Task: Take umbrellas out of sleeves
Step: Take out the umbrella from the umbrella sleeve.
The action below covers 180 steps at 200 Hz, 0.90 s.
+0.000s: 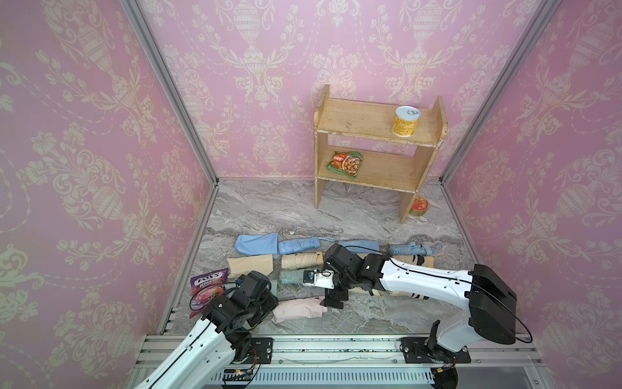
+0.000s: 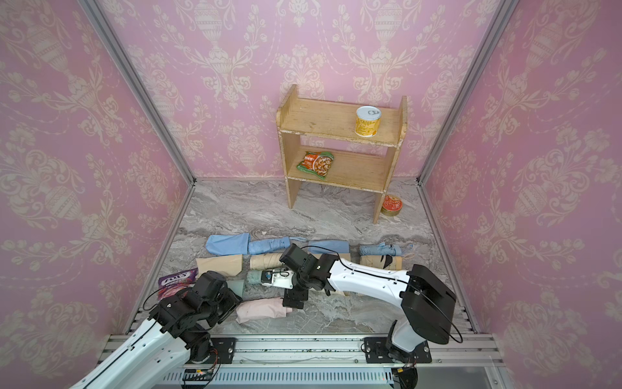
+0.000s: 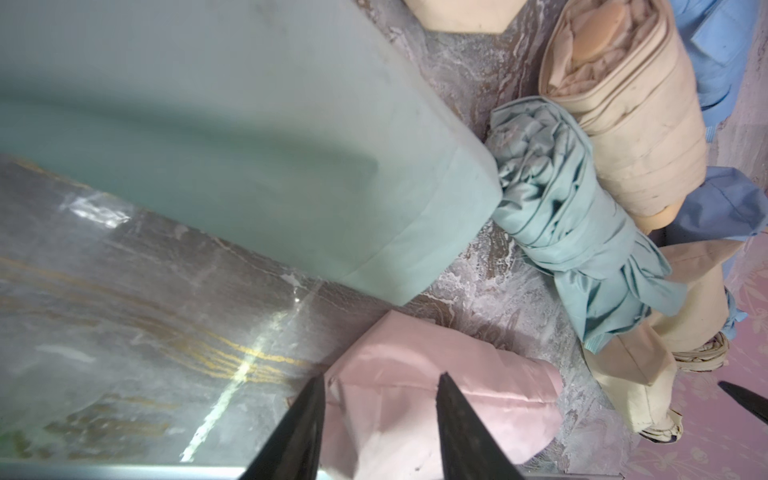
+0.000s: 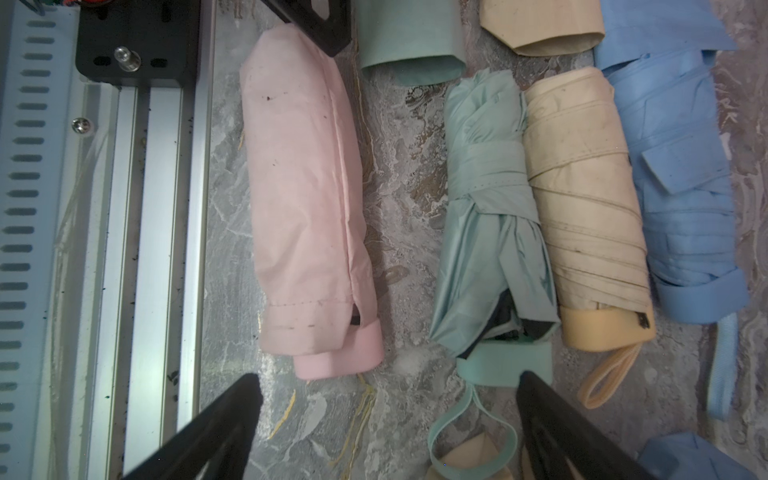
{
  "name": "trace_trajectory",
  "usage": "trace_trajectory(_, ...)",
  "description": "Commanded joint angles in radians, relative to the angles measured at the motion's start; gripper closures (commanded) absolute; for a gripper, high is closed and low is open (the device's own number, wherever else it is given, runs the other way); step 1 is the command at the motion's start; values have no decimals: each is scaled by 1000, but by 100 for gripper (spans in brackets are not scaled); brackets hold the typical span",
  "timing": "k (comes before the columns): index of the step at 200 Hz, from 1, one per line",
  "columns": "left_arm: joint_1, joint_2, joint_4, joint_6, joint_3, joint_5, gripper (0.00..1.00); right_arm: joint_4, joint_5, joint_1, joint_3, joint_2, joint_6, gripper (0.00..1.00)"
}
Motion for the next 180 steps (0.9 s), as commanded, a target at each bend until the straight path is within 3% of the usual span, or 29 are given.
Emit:
trace_trajectory(1,-9,10,20,-9,-24,16,59,-10,2,6,-12,19,4,3)
trace_trajectory(54,-8,10,7,10,-9,-42,88,-14,5,17,-15,40,7,5)
trace_trajectory(83,-9,1,-52,41,30,-100,98,-25,8,34,-17,55,4,7)
trace_trajectory(180,-9,-8,-63,54,17,-123,100,-13,82,98,-25,142,12,11)
